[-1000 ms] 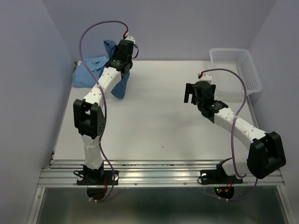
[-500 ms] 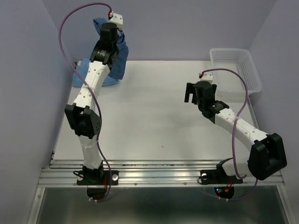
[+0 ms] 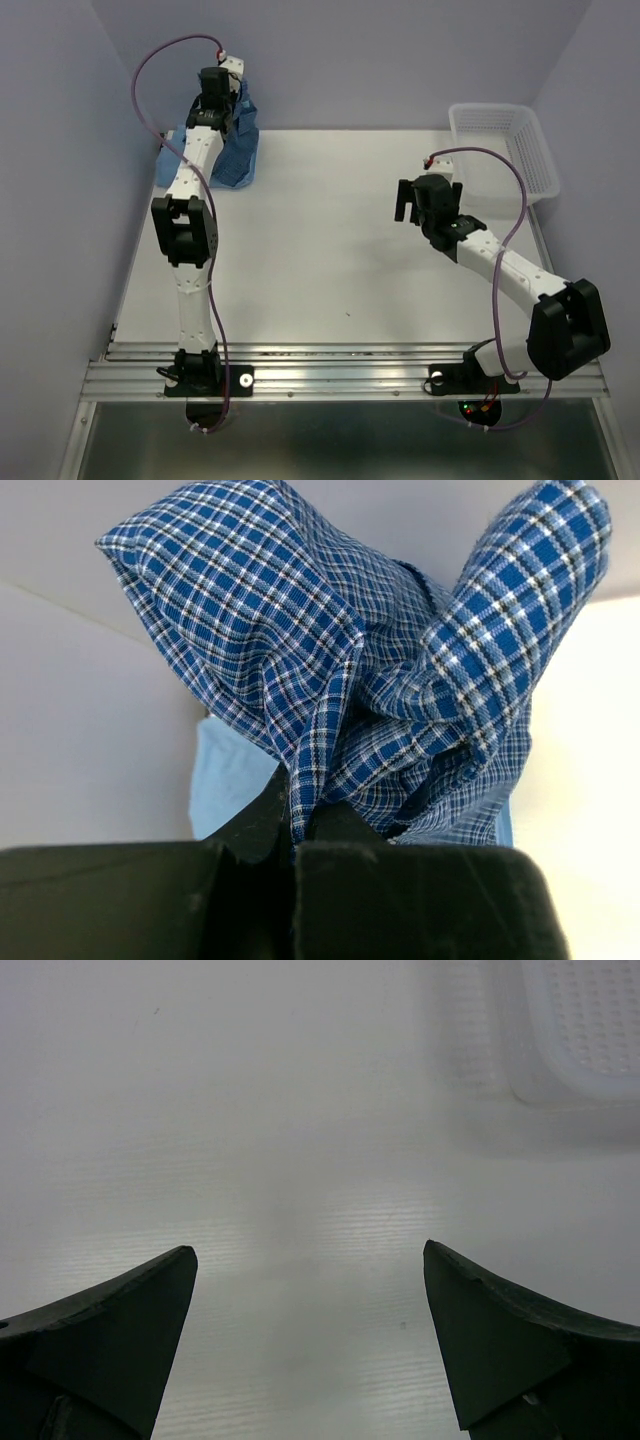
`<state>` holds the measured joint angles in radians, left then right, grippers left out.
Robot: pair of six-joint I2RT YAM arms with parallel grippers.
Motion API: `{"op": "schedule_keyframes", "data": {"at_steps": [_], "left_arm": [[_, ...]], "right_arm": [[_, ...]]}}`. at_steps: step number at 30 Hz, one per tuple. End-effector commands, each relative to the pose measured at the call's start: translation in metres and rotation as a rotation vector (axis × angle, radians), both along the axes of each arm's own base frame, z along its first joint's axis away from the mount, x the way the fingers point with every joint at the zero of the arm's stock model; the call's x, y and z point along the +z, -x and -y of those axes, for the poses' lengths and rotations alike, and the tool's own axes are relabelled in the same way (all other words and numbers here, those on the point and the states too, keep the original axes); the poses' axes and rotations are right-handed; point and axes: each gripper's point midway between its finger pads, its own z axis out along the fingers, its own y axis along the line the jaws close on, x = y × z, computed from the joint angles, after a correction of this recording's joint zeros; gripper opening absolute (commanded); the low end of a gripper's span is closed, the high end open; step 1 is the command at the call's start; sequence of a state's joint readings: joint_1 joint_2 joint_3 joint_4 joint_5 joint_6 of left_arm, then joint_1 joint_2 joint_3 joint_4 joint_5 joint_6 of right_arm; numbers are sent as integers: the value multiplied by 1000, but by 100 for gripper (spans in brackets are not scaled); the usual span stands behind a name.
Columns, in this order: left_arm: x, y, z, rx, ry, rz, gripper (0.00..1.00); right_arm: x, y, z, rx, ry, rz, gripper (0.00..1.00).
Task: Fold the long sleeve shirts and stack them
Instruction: Neatly place the folded shirt to the corner
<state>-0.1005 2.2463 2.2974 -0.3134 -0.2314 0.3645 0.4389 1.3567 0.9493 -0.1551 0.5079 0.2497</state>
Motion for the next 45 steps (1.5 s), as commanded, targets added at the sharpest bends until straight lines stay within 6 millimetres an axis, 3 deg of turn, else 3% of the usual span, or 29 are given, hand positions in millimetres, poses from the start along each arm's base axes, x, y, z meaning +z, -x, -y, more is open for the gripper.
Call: {"op": "schedule_keyframes", "data": {"at_steps": [1, 6, 10, 11, 12, 15, 18, 20, 22, 23, 24, 25, 26, 29, 30, 31, 32, 34, 35, 38, 39, 40, 41, 42, 43, 44, 45], "left_arm": [[40, -19, -1, -27, 35, 140, 0], [25, -31, -30, 70, 24, 157, 0], [14, -34, -65, 155, 37, 163, 0], [4, -37, -62, 142, 47, 147, 0], [-1, -36, -80, 170, 45, 140, 0], [-25, -39, -96, 208, 35, 106, 0], [-47, -42, -101, 217, 27, 73, 9], [-57, -43, -102, 217, 20, 56, 17], [-69, -44, -104, 222, 14, 35, 46], [-70, -43, -108, 242, 4, 36, 70], [-69, -41, -110, 258, -2, 38, 82], [-65, -40, -112, 267, -7, 41, 96], [-61, -37, -114, 279, -12, 39, 99], [-23, -25, -123, 343, -19, 100, 99], [4, -18, -124, 354, -12, 141, 99], [16, -13, -122, 352, -4, 151, 99], [48, -4, -118, 347, 23, 204, 99], [76, 9, -114, 345, 53, 240, 99], [107, 23, -112, 342, 71, 288, 99], [135, 50, -101, 335, 126, 310, 99], [165, 70, -91, 311, 154, 355, 99], [150, 77, -83, 315, 199, 324, 99], [178, 103, -78, 297, 245, 372, 99], [151, 110, -65, 321, 349, 333, 99], [143, 121, -52, 298, 349, 302, 99], [134, 133, -40, 308, 463, 301, 99], [157, 159, -30, 278, 541, 375, 99]], "right_arm": [[13, -8, 2, -28, 8, 20, 100], [4, -13, -2, -24, 18, -19, 100], [-3, -15, -3, -29, 24, -45, 100], [-2, -15, -3, -29, 23, -46, 100], [-5, -15, -4, -29, 24, -56, 100], [-8, -14, -4, -31, 30, -79, 100], [-14, -15, -1, -31, 63, -95, 100], [-16, -15, 7, -66, 98, -103, 100], [-17, -15, 9, -75, 116, -117, 100], [-19, -16, 10, -81, 123, -120, 100], [-19, -16, 10, -76, 127, -124, 100], [-20, -15, 9, -76, 126, -127, 100], [-21, -15, 10, -79, 124, -132, 100], [-21, -13, 7, -77, 101, -132, 100], [-19, -12, 7, -78, 88, -125, 100], [-18, -11, 6, -73, 82, -125, 100], [-17, -10, 6, -72, 75, -121, 100], [-12, -7, 6, -76, 55, -105, 100], [-10, -5, 6, -76, 46, -103, 100], [-4, 3, 7, -89, -8, -71, 100], [-1, 6, 7, -97, -30, -55, 100], [4, 5, 6, -119, -83, -14, 100], [5, 16, 12, -129, -110, 16, 100], [28, 19, 13, -145, -181, 113, 100], [17, 20, 14, -150, -188, 107, 100], [19, 25, 16, -157, -207, 133, 100], [21, 35, 21, -167, -239, 164, 100]]}}
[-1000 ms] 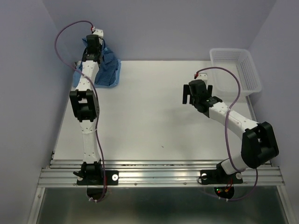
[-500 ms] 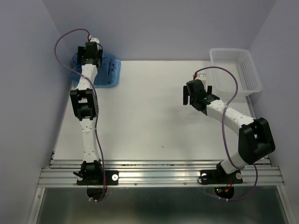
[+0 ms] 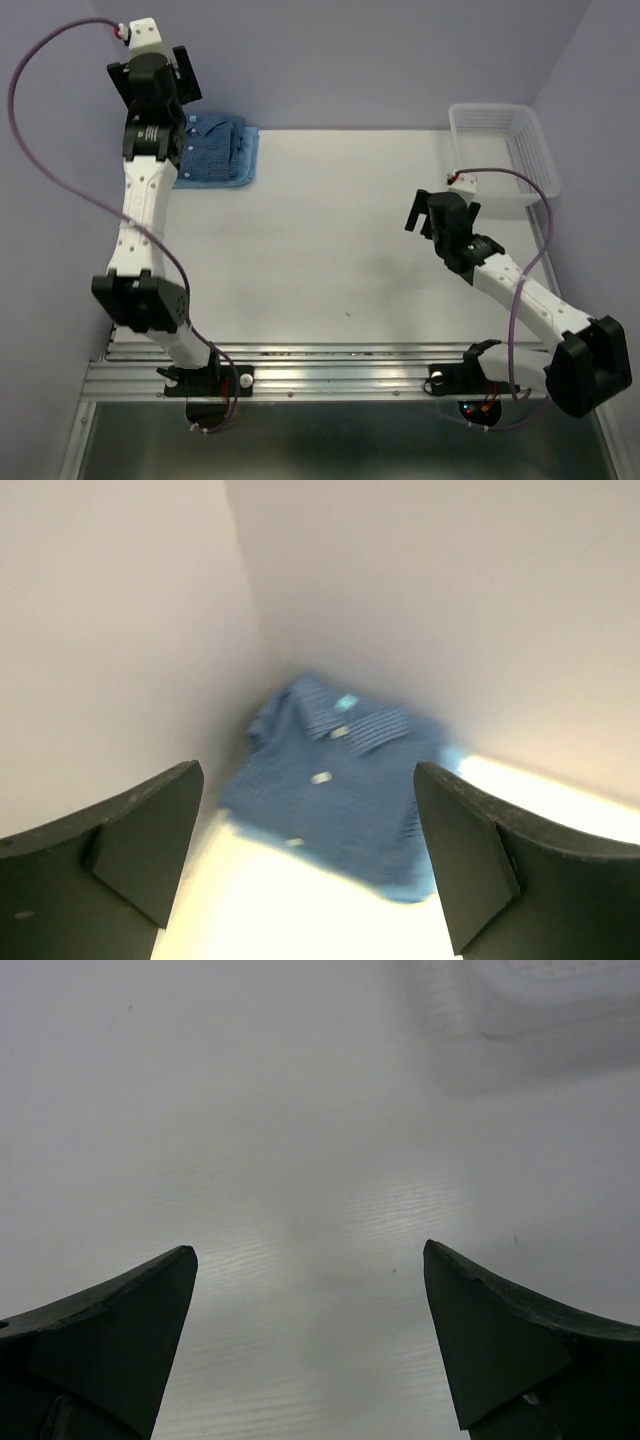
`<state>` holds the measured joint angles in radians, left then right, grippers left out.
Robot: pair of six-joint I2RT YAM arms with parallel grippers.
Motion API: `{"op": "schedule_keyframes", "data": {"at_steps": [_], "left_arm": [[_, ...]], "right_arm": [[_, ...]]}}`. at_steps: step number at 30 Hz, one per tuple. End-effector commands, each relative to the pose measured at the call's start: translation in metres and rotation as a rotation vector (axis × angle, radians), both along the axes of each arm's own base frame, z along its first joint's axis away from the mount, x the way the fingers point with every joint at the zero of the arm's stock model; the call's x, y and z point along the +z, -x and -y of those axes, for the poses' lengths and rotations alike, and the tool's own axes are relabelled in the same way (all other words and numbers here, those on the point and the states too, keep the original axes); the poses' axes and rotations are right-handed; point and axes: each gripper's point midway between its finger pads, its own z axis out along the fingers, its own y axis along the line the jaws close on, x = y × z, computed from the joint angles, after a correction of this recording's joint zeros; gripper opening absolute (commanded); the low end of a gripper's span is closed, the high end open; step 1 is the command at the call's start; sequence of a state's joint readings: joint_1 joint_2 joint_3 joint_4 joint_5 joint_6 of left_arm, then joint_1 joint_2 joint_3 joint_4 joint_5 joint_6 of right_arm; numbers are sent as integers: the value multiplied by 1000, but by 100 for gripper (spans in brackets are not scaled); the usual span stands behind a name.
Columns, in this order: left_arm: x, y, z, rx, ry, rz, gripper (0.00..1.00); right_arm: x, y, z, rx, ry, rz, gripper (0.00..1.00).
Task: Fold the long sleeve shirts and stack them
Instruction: Neatly place the folded shirt to the corner
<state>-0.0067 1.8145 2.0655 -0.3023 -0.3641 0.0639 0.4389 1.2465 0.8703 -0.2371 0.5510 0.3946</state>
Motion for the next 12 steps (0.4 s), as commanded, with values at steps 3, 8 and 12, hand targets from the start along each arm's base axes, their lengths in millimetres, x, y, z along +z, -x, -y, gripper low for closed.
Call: {"op": "schedule_keyframes", "data": {"at_steps": [3, 8, 12], "left_arm": [[-16, 95, 90, -123, 394, 188, 99], [-71, 145, 182, -522, 532, 186, 99], [-104, 160, 178, -467, 562, 108, 99]], "right_arm": [[40, 19, 6, -47, -203, 245, 100], [52, 35, 19, -60, -209, 311, 100], [55, 45, 26, -78, -218, 342, 100]]}}
